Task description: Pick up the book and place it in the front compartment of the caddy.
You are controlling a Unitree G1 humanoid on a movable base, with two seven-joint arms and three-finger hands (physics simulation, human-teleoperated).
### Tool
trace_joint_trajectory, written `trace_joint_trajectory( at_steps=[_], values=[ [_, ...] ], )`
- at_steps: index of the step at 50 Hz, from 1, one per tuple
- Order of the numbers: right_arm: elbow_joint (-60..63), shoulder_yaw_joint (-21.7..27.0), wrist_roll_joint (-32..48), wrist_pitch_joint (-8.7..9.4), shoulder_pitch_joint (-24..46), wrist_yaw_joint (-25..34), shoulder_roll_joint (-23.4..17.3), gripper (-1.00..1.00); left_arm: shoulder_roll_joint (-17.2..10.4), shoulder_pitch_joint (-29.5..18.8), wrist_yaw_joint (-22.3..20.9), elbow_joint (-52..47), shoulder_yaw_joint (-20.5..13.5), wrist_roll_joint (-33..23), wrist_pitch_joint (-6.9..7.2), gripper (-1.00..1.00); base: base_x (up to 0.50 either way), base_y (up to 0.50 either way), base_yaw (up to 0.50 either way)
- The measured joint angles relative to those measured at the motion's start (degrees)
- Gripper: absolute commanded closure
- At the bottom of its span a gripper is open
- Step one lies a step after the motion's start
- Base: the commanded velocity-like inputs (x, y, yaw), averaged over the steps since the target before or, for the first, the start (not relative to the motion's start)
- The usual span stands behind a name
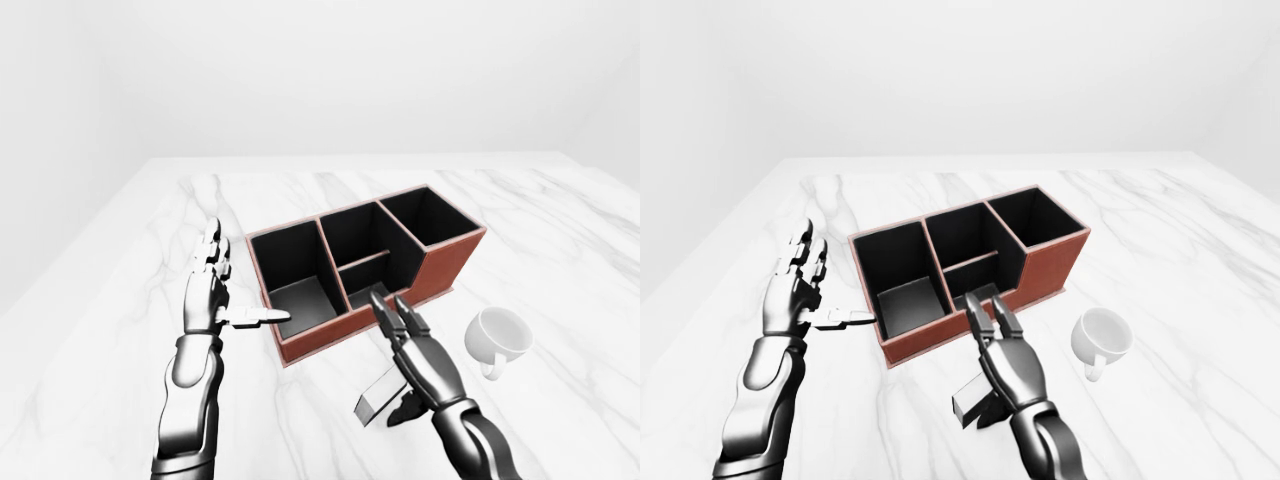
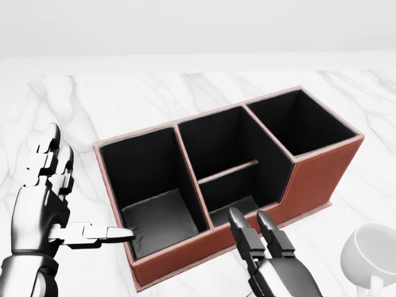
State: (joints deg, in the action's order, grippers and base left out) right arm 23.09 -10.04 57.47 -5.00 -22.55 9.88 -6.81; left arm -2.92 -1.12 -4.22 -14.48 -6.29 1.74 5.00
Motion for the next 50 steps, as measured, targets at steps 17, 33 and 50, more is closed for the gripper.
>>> trace_joint_trajectory(
  at_steps=[17, 33, 50],
  values=[
    [-2.4, -0.59, 0.89, 0.0, 0.69, -1.18, -0.24, -1.0, 0.0, -0.05, 0.02, 0.33, 0.04, 0.0, 0.0, -1.0, 0.0, 0.0, 0.0],
    [-4.21, -1.22, 1.7, 0.0, 1.07, -2.28, -0.43, -1.0, -0.03, -0.11, 0.04, 0.42, 0.06, 0.0, 0.0, -1.0, 0.0, 0.0, 0.0],
    [-5.85, -2.1, 2.56, 0.0, 0.97, -3.6, -0.85, -1.0, -0.02, -0.08, 0.01, 0.4, 0.06, -0.03, 0.0, -1.0, 0.0, 0.0, 0.0]
  ],
)
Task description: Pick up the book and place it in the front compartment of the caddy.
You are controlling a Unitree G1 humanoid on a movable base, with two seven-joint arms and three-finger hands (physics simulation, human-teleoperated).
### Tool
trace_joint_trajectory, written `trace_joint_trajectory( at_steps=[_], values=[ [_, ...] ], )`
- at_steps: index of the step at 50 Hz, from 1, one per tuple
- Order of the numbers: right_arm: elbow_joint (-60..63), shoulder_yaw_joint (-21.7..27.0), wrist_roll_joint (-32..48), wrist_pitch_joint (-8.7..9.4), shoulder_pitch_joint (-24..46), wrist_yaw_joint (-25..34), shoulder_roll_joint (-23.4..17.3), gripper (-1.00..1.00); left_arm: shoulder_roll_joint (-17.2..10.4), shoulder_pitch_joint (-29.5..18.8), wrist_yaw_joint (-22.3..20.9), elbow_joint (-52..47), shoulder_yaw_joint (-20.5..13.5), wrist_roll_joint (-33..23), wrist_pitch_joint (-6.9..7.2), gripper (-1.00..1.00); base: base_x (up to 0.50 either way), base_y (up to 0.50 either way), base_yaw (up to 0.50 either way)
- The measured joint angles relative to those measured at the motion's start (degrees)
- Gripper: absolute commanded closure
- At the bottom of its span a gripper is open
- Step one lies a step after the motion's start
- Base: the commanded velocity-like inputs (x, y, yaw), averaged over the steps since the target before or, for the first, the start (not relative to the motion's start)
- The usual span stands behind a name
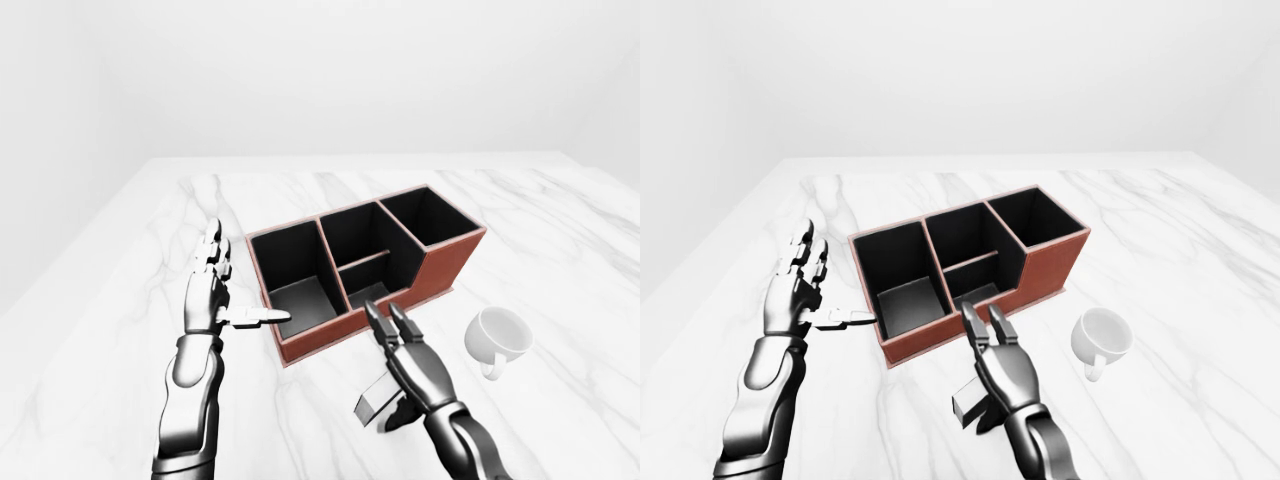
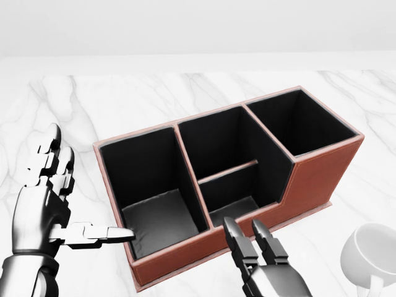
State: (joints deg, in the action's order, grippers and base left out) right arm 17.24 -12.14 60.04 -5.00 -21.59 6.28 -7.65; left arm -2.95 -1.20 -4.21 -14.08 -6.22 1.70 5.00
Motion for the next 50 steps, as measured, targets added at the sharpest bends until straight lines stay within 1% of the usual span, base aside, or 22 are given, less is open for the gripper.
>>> trace_joint_trajectory(
  at_steps=[12, 13, 14, 15, 25, 37, 50],
  values=[
    [-1.51, -0.17, 0.61, 0.0, 0.29, -0.96, -0.18, -1.0, 0.0, -0.05, -0.01, 0.12, 0.01, -0.04, 0.0, -1.0, 0.0, 0.0, 0.0],
    [-1.59, -0.18, 0.63, 0.0, 0.3, -1.0, -0.19, -0.75, 0.0, -0.05, 0.0, 0.11, 0.01, -0.04, 0.0, -1.0, 0.0, 0.0, 0.0],
    [-1.64, -0.17, 0.65, 0.0, 0.3, -1.08, -0.2, 0.37, 0.0, -0.05, 0.0, 0.09, 0.01, -0.04, 0.0, -1.0, 0.0, 0.0, 0.0],
    [-1.7, -0.17, 0.62, 0.0, 0.3, -1.06, -0.19, 1.0, 0.0, -0.04, 0.0, 0.06, 0.01, -0.04, 0.0, -1.0, 0.0, 0.0, 0.0],
    [-0.99, 0.76, 0.94, 0.0, 0.51, -1.15, -0.62, 1.0, 0.0, -0.02, 0.01, 0.08, 0.01, -0.03, 0.0, -1.0, 0.0, 0.0, 0.0],
    [-1.47, 0.09, 0.87, 0.0, -0.04, -0.18, -0.54, 1.0, 0.05, 0.15, 0.0, -0.06, 0.06, -0.06, 0.0, -1.0, 0.0, 0.0, 0.0],
    [-0.23, 0.41, -0.17, 0.0, -0.09, 1.44, -0.3, 1.0, 0.08, 0.15, 0.01, -0.01, 0.08, -0.07, 0.0, -1.0, 0.0, 0.0, 0.0]
  ],
)
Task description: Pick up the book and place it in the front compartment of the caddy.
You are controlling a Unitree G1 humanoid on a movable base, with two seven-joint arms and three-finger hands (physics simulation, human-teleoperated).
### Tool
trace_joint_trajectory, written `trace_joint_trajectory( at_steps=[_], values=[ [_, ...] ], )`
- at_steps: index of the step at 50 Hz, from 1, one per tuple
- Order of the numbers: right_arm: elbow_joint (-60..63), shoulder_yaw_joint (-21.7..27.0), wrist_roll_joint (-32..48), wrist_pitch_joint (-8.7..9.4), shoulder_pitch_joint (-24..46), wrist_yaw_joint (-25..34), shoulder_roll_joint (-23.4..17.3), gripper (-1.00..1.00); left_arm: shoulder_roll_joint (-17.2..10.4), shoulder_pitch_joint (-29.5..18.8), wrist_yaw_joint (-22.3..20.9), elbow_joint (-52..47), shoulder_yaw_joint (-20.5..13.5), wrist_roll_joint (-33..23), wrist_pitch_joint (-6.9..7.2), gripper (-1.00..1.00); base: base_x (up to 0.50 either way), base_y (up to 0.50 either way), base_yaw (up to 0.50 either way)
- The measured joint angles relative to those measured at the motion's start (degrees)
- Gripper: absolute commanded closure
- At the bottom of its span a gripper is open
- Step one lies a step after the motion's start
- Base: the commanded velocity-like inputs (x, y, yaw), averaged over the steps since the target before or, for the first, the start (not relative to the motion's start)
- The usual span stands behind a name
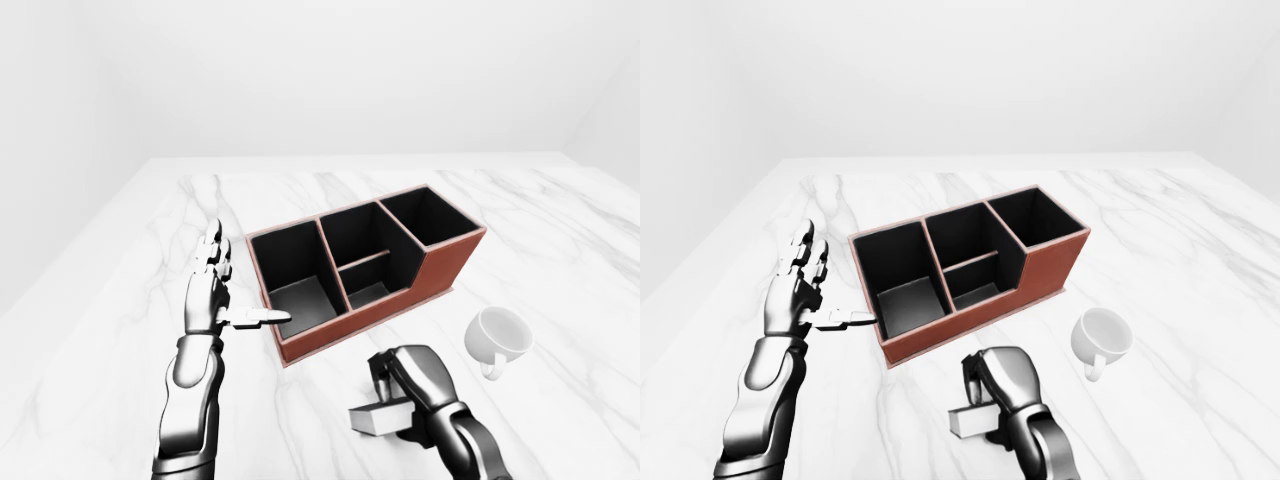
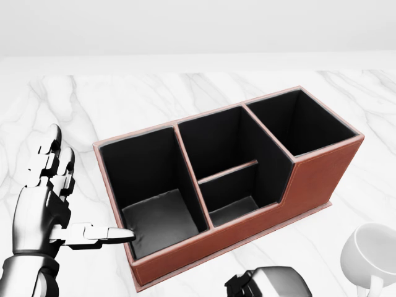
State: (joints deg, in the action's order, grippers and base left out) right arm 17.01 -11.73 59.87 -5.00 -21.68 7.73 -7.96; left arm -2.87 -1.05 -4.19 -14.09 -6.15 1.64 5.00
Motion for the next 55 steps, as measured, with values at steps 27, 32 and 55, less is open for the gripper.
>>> trace_joint_trajectory(
  at_steps=[27, 32, 55],
  values=[
    [6.72, 2.93, -2.66, 0.0, 0.78, 5.3, 1.48, 1.0, -0.06, -0.07, 0.04, -0.06, -0.09, 0.05, 0.0, -1.0, 0.0, 0.0, 0.0],
    [8.53, 3.5, -2.79, 0.0, 1.44, 6.93, 1.85, 1.0, -0.06, -0.1, 0.04, -0.04, -0.12, 0.06, 0.0, -1.0, 0.0, 0.0, 0.0],
    [14.97, 6.33, -3.1, 0.0, 7.24, 15.06, 3.39, 1.0, -0.11, -0.22, 0.07, 0.39, -0.15, 0.1, 0.0, -1.0, 0.0, 0.0, 0.0]
  ],
)
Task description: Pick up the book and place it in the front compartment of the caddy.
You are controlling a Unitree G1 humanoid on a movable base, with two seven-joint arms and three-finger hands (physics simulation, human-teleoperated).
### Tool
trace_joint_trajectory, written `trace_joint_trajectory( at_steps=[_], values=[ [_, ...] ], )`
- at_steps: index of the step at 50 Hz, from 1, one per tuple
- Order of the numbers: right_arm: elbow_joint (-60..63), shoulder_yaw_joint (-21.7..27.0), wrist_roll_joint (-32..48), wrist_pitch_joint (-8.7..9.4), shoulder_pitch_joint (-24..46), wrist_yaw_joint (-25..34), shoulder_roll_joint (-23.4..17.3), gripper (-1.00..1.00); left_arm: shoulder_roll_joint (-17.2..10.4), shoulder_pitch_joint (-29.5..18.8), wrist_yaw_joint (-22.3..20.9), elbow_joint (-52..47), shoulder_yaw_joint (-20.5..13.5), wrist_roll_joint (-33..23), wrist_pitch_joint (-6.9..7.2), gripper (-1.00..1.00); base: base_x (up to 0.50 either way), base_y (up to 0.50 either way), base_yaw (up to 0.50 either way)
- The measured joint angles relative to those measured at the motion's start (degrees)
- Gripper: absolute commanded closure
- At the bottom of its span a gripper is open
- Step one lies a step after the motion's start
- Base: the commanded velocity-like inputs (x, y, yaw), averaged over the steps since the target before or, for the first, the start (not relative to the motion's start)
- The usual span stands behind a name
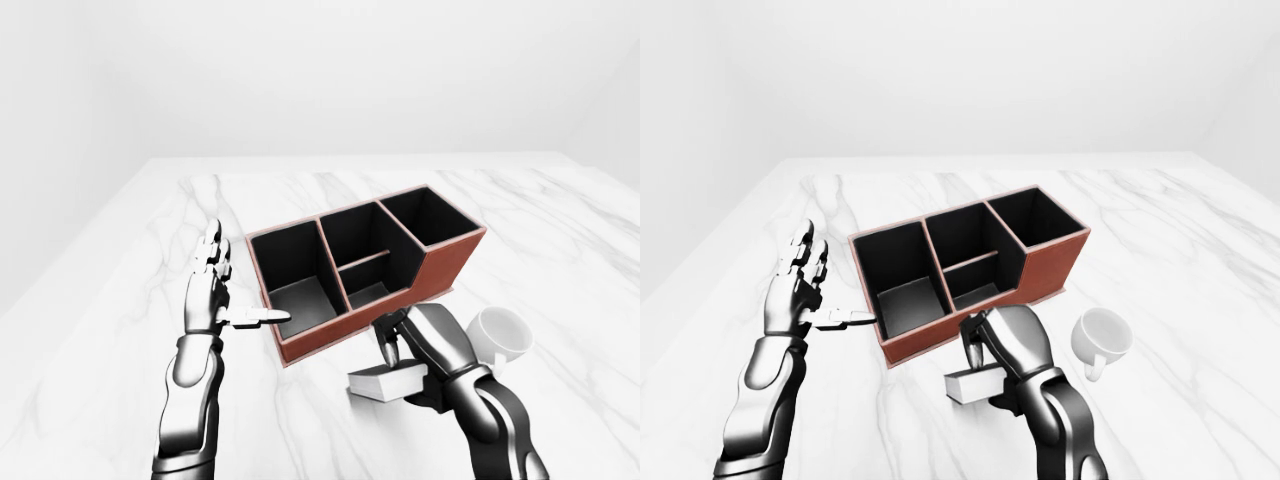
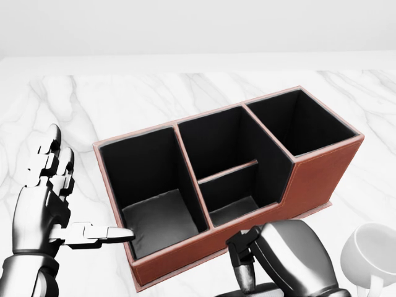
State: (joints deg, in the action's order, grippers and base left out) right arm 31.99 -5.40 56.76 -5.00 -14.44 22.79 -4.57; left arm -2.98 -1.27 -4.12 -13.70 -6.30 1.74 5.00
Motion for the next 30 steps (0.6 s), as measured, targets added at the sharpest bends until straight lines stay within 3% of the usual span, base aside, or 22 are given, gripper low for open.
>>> trace_joint_trajectory(
  at_steps=[30],
  values=[
    [0.83, 2.32, 0.22, 0.0, 10.6, 6.83, 0.37, 1.0, -0.09, -0.16, 0.02, 0.07, -0.18, 0.15, 0.0, -1.0, 0.0, 0.0, 0.0]
  ],
)
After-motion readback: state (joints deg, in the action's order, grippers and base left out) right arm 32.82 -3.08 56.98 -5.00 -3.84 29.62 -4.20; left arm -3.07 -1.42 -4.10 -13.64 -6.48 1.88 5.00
